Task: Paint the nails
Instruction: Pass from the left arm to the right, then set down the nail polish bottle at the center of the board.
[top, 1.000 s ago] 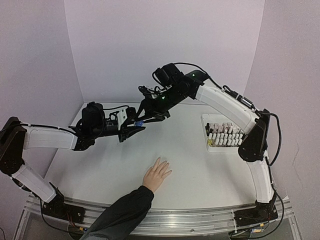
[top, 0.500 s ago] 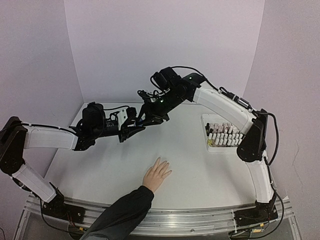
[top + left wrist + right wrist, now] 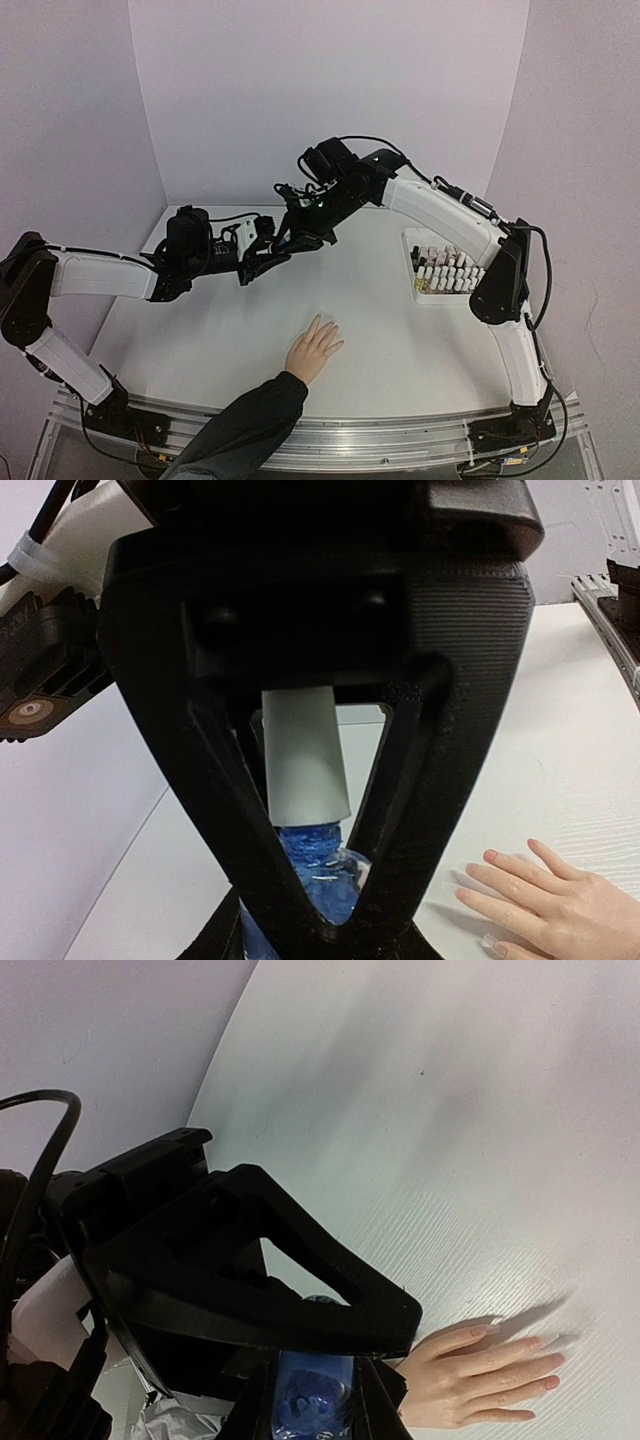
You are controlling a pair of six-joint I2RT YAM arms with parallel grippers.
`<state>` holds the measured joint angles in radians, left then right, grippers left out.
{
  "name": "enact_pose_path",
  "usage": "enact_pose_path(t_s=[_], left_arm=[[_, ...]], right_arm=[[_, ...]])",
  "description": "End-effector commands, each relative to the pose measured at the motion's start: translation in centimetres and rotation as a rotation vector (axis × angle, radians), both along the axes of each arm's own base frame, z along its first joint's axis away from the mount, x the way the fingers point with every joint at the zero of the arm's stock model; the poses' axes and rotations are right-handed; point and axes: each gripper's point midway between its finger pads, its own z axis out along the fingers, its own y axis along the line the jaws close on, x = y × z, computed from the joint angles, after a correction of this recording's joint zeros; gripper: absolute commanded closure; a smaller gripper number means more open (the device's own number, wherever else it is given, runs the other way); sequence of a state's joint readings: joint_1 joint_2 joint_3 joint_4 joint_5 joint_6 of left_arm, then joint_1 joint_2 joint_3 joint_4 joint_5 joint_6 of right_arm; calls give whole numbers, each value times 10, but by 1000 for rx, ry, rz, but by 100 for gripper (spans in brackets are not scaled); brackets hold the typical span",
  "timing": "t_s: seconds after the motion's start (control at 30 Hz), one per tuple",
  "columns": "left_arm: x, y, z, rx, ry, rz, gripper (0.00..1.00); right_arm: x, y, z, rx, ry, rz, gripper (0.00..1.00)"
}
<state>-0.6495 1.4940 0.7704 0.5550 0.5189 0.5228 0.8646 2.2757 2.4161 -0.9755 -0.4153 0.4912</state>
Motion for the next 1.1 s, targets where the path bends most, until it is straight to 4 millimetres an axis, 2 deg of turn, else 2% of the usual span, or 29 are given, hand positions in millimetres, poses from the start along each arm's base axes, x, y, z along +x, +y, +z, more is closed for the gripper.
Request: enact_pose_path(t_s=[0.0, 0.07, 0.1, 0.13, 0.23, 0.27, 0.3, 0.43, 0.5, 0.63, 0.77, 0.83, 0.97, 1.07], left_arm=[[-3, -7, 23, -58, -51, -25, 100], [-6, -6, 20, -52, -51, -36, 100], [-9, -6, 18, -48, -50, -46, 95], [-11, -5, 15, -42, -48, -55, 80], [-17, -3, 9, -28, -41, -64, 24], [-17, -2, 6, -20, -40, -60, 10], [-16, -1, 4, -9, -40, -54, 2], [-13, 4, -5, 30, -26, -18, 0], [-14, 7, -10, 48, -19, -7, 0], [-19, 12, -17, 71, 12, -7, 1], [-23, 14, -20, 78, 40, -12, 0], [-25, 14, -21, 78, 51, -16, 0], [-26, 13, -22, 79, 61, -24, 0], [-26, 13, -22, 79, 64, -23, 1]], right_arm=[[9, 8, 3, 18, -49, -13, 100], [10, 6, 4, 10, -57, -19, 100], [11, 4, 3, 3, -61, -25, 100], [11, 1, 1, -9, -64, -31, 100], [13, -9, -3, -36, -66, -50, 100], [14, -12, -5, -44, -63, -59, 100], [16, -17, -6, -55, -63, -68, 100], [26, -43, -17, -116, -54, -133, 100], [32, -63, -25, -164, -56, -171, 100], [44, -116, -53, -345, -68, -245, 100], [47, -177, -91, -584, -60, -275, 100], [49, -199, -106, -667, -52, -280, 100], [51, -223, -129, -747, -29, -284, 100], [55, -224, -146, -767, -22, -270, 100]])
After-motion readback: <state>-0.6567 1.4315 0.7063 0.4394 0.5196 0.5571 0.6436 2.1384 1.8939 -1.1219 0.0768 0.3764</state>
